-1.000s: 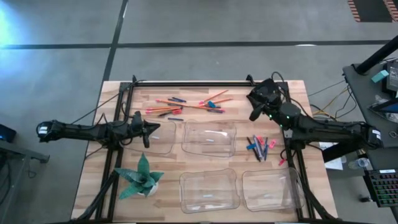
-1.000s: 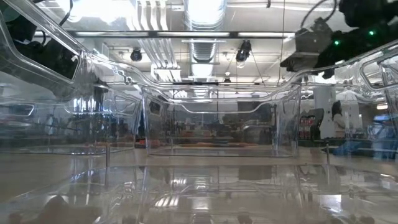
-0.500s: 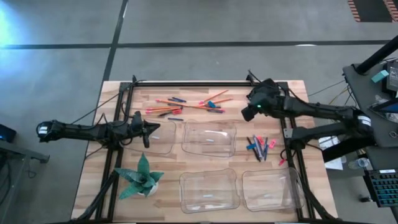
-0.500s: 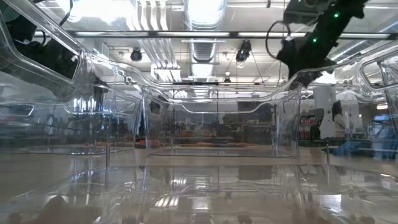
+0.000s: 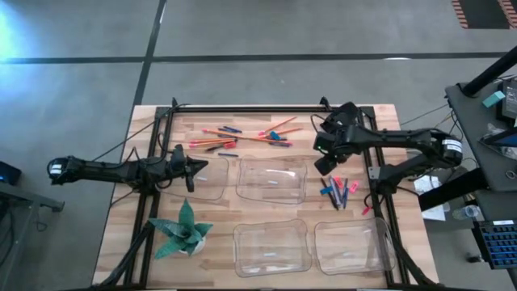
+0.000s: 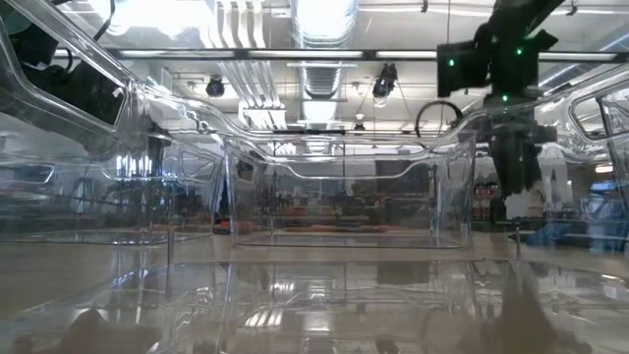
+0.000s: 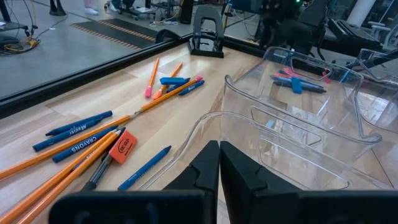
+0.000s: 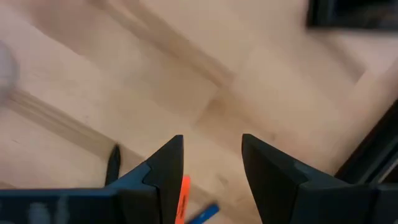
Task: Sort crayons/erasers/pens/pencils in bins
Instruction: Put the orange eraser into the bottom right transparent bin
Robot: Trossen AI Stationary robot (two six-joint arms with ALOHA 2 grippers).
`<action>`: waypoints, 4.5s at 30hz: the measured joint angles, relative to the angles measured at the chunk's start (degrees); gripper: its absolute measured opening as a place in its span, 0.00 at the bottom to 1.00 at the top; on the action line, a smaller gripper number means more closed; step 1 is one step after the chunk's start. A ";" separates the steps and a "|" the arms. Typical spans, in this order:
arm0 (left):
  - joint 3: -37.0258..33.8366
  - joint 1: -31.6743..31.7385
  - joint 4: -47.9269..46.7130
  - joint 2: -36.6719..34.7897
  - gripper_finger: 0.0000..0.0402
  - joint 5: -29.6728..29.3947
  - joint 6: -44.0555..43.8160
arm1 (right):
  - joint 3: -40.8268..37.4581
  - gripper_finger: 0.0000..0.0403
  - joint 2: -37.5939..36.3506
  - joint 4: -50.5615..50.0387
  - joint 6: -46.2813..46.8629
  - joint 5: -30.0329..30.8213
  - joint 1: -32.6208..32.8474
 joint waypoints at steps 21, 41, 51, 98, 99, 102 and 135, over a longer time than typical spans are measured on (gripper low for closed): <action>0.00 0.01 0.00 0.02 0.00 0.02 0.01 | -5.98 0.39 2.52 -1.23 14.33 -4.94 4.54; 0.00 0.01 0.00 0.01 0.00 0.01 0.00 | -7.58 0.39 4.63 0.30 18.44 -6.25 8.79; 0.01 0.02 0.00 0.00 0.00 0.00 -0.01 | -7.38 0.39 7.67 1.06 18.30 -6.91 8.79; -0.02 0.02 0.00 0.02 0.00 0.00 -0.01 | -11.19 0.35 5.23 6.38 22.27 -4.19 8.72; 0.01 0.02 0.00 0.01 0.00 0.01 0.00 | -11.20 0.35 5.24 6.31 22.31 -3.69 8.72; 0.00 0.02 0.00 0.02 0.00 0.00 -0.01 | -11.23 0.33 5.25 6.13 22.91 -2.39 8.72; -0.02 0.02 0.00 0.02 0.00 0.00 0.01 | -11.32 0.38 5.27 6.45 36.40 -12.17 8.74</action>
